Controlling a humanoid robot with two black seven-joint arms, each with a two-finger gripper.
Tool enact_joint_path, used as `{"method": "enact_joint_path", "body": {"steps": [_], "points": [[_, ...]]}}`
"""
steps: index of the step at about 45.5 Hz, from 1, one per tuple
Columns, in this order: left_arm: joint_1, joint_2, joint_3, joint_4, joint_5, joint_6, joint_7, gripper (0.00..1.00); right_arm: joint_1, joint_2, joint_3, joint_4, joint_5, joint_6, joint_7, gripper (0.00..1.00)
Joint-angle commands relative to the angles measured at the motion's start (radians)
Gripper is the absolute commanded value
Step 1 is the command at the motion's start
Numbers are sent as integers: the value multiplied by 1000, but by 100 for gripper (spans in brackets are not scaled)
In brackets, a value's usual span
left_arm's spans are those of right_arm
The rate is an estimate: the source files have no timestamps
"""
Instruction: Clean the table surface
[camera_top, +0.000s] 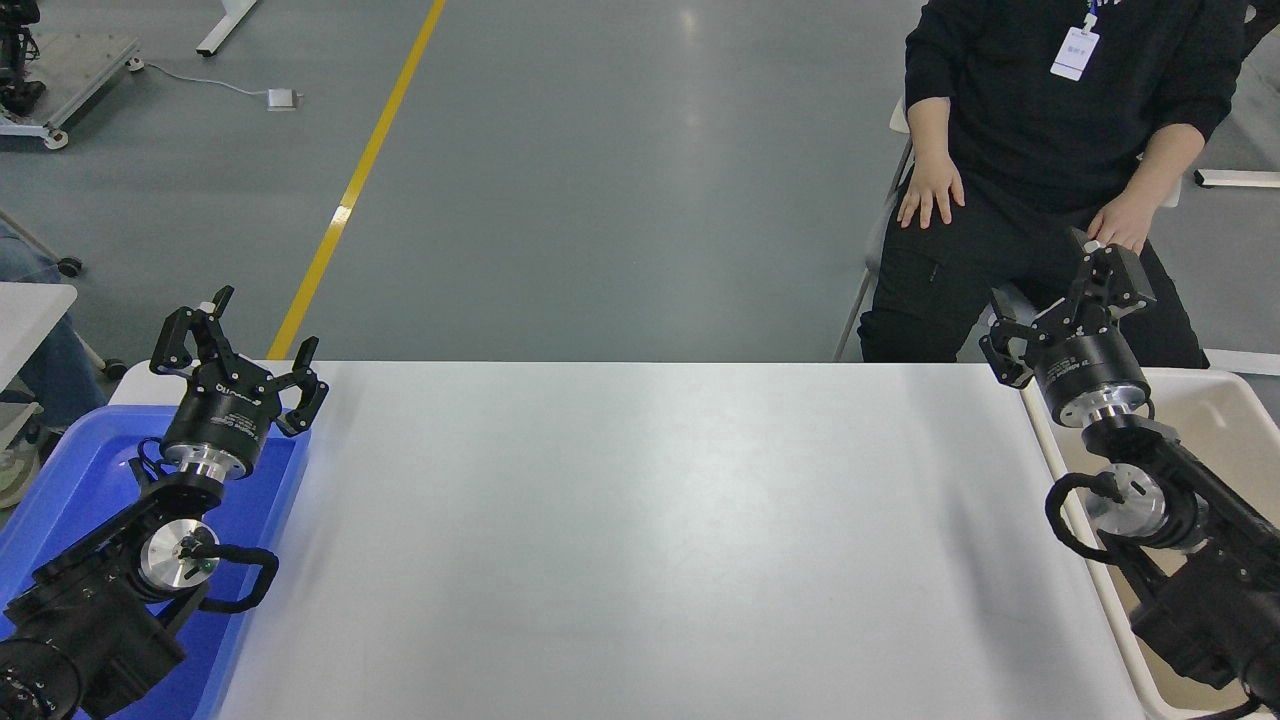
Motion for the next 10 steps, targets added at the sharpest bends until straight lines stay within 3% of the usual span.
{"method": "enact_joint_path", "body": {"steps": [1, 10], "points": [[0, 1, 0, 1, 0, 0, 0, 100, -15, 14, 4, 1, 1, 2, 3, 98], [0, 0, 0, 0, 0, 0, 0, 100, -16, 14, 2, -2, 1, 3, 3, 98]]}}
